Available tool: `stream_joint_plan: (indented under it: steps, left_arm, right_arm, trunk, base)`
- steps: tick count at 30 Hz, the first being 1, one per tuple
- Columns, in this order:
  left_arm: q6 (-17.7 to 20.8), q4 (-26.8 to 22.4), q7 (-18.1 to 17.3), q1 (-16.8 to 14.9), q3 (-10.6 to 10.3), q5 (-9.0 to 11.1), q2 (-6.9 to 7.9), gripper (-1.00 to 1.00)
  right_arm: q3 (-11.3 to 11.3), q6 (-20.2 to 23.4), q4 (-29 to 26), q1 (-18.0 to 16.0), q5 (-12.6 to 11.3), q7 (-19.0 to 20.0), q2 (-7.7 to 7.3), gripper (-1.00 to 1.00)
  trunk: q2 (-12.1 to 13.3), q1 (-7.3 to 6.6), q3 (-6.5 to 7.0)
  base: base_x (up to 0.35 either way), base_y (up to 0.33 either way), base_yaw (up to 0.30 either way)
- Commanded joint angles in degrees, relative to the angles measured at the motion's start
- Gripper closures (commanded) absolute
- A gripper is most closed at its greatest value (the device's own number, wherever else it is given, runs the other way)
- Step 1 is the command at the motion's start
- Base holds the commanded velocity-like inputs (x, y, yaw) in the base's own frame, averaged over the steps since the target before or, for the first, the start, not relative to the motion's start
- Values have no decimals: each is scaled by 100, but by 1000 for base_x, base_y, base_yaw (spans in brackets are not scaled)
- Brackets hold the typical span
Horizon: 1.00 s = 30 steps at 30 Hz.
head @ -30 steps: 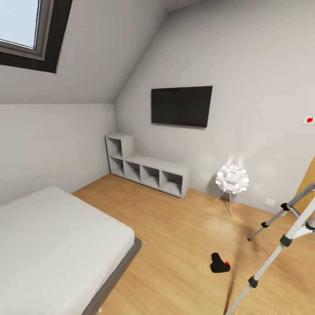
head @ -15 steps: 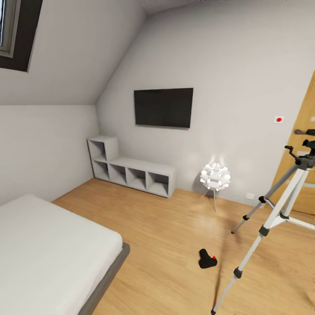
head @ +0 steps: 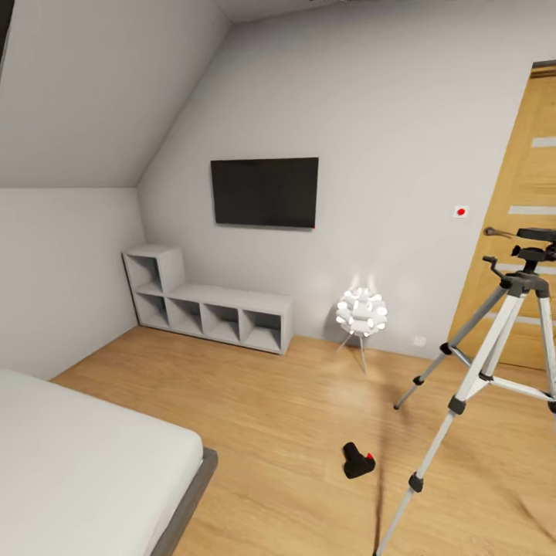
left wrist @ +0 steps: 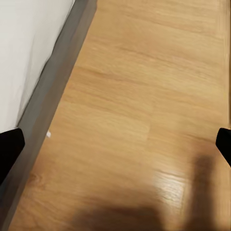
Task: Attach the digital camera to the camera tripod in the bedroom.
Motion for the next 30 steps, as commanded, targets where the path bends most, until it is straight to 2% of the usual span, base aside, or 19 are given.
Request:
stream_joint_plan:
  steps: [1,10,21,30]
  left_arm:
    - [-10,-4,-23,2,4,11,2,-100]
    - [-9,-4,-23,2,2,2,0,-100]
    - [-2,52,-23,2,2,-5,0,-100]
    - [-2,109,-23,2,2,-7,0,-100]
  right_arm:
    - [1,-12,0,-2,-3,-1,1,-100]
    - [1,-12,-3,-2,-3,-1,1,-100]
    - [1,-12,-6,-2,-3,-1,1,-100]
    - [1,-12,-9,-2,-3,-1,1,-100]
  trunk:
    - [-2,0,-1]
    - [-2,0,17]
    - [-2,0,17]
    - [-2,0,17]
  base:
    - [17,17,-226]
    - [38,22,-226]
    - [297,75,-227]
    - [160,-45,-234]
